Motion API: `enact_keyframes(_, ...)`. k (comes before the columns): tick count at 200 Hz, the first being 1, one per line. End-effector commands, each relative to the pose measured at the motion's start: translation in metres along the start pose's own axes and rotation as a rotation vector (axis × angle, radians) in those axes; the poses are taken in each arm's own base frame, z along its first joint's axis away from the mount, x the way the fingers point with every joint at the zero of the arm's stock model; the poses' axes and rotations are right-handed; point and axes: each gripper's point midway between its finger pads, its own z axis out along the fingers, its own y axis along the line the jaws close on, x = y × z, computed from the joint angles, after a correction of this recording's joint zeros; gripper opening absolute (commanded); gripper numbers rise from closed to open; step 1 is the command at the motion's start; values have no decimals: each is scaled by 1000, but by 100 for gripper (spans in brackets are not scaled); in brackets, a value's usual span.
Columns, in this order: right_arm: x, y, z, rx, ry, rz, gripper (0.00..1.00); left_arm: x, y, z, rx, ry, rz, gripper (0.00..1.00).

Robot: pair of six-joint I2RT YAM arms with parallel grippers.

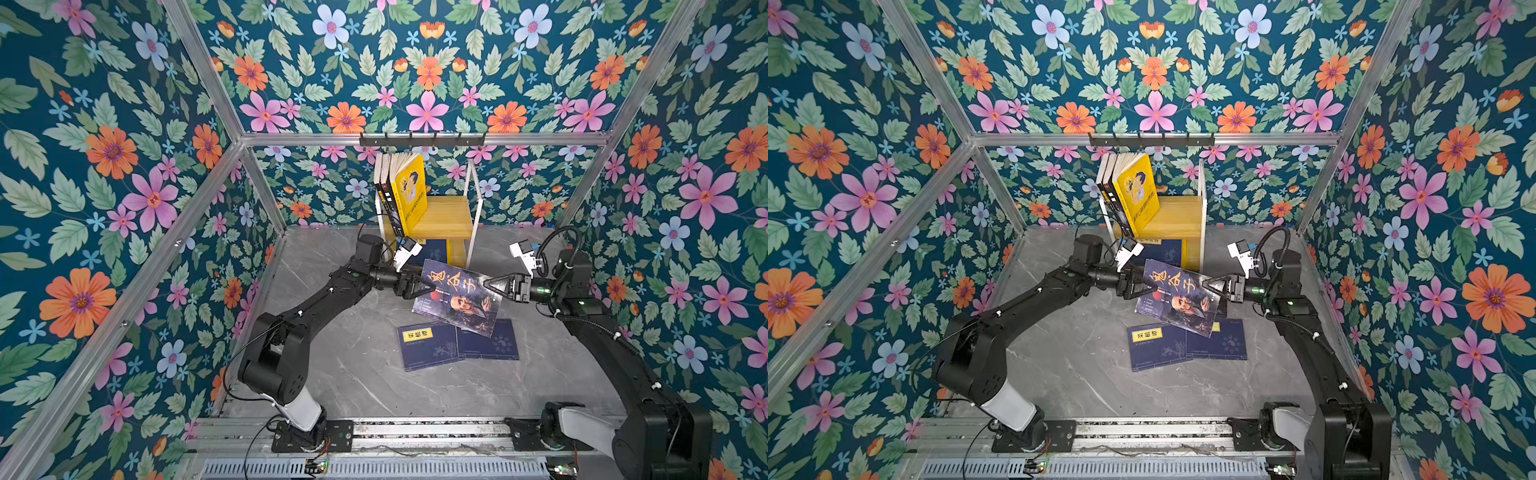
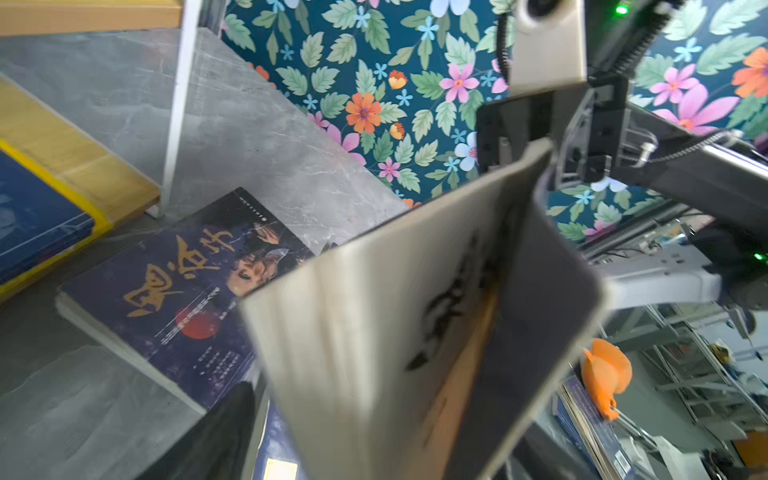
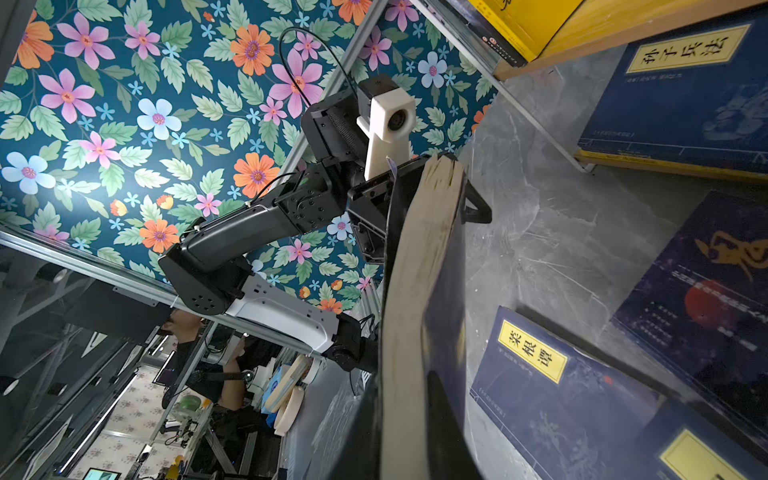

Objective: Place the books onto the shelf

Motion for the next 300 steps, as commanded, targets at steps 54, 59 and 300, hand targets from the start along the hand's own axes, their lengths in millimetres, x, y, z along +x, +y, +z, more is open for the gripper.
enact_keyframes(54, -20, -17, 5, 33, -43, -42, 2, -14, -19, -5, 83, -36, 12, 15)
enact_keyframes(59, -20, -18, 6, 32, -44, -40, 2, -14, -19, -5, 81, -39, 13, 9)
enact_keyframes(300, 4, -60, 34, 737, 28, -619, 68, 16, 48, -86, -253, -222, -241, 0)
